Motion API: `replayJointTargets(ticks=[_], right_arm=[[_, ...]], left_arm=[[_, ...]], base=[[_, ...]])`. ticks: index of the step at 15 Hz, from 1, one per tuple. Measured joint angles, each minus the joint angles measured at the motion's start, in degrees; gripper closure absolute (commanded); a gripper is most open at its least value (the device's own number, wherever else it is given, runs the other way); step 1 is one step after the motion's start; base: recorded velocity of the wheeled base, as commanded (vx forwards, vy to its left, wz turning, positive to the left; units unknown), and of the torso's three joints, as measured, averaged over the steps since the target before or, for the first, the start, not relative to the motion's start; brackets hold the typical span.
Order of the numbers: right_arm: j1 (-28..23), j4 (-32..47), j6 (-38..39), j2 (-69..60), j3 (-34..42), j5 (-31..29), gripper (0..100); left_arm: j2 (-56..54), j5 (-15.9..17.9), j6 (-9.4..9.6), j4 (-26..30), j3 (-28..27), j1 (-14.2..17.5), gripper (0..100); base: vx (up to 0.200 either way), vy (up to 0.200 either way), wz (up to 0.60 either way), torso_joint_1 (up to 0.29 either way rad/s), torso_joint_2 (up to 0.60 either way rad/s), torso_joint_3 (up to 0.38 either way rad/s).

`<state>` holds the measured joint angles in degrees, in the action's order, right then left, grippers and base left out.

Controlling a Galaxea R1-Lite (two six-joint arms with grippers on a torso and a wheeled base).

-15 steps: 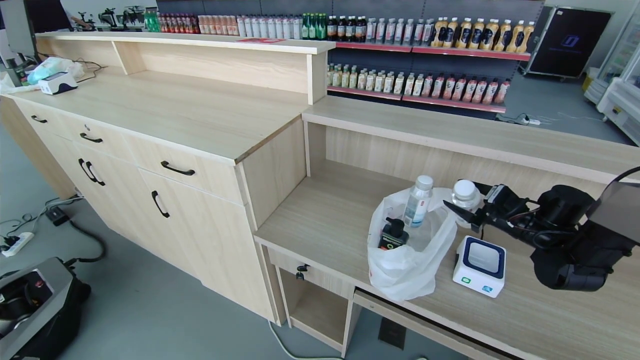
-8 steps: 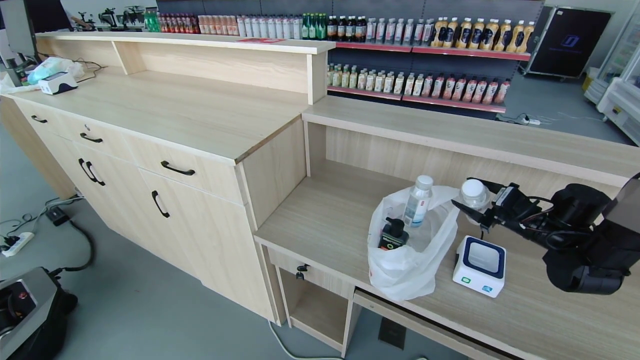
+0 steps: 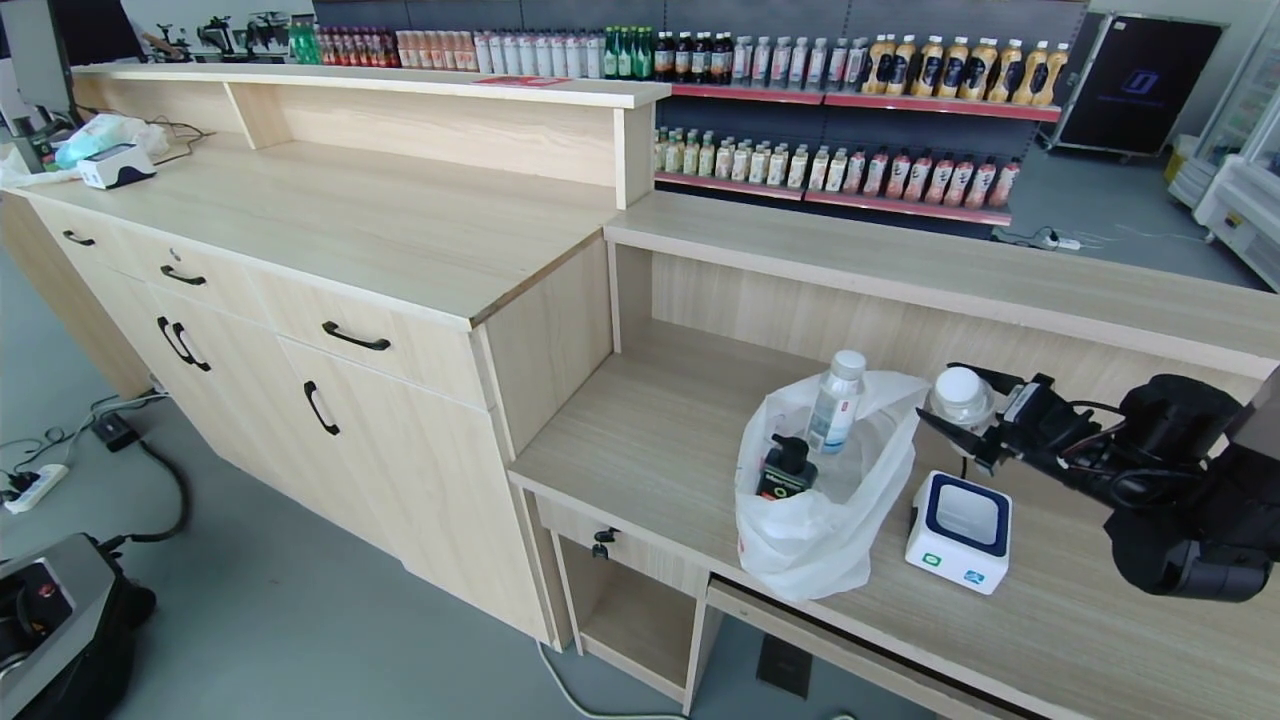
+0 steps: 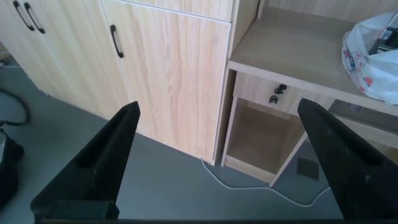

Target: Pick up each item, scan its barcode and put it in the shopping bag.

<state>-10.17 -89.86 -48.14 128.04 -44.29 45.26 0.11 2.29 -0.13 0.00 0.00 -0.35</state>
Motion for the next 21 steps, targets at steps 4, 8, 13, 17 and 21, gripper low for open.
replayJointTargets(ticks=[4, 8, 13, 17, 21], right_arm=[[-0.6, 0.8, -1.5, -0.7, 0.9, 0.1, 100], [-0.8, 3.0, -0.4, -1.5, 0.8, 0.0, 100], [-0.4, 28.7, 16.4, -15.6, -2.0, -3.3, 100], [-3.3, 39.6, 33.6, -31.2, 0.8, -16.4, 100], [-1.3, 40.0, 42.6, -37.6, 2.9, -38.5, 100]], left_arm=[[0.0, 0.0, 0.02, 0.0, 0.0, 0.0, 0], [0.0, 0.0, 0.0, 0.0, 0.0, 0.0, 0], [0.0, 0.0, 0.0, 0.0, 0.0, 0.0, 0], [0.0, 0.0, 0.0, 0.0, 0.0, 0.0, 0], [0.0, 0.0, -0.02, 0.0, 0.0, 0.0, 0]], base=[[0.0, 0.0, 0.0, 0.0, 0.0, 0.0], [0.0, 0.0, 0.0, 0.0, 0.0, 0.0], [0.0, 0.0, 0.0, 0.0, 0.0, 0.0], [0.0, 0.0, 0.0, 0.0, 0.0, 0.0], [0.0, 0.0, 0.0, 0.0, 0.0, 0.0]])
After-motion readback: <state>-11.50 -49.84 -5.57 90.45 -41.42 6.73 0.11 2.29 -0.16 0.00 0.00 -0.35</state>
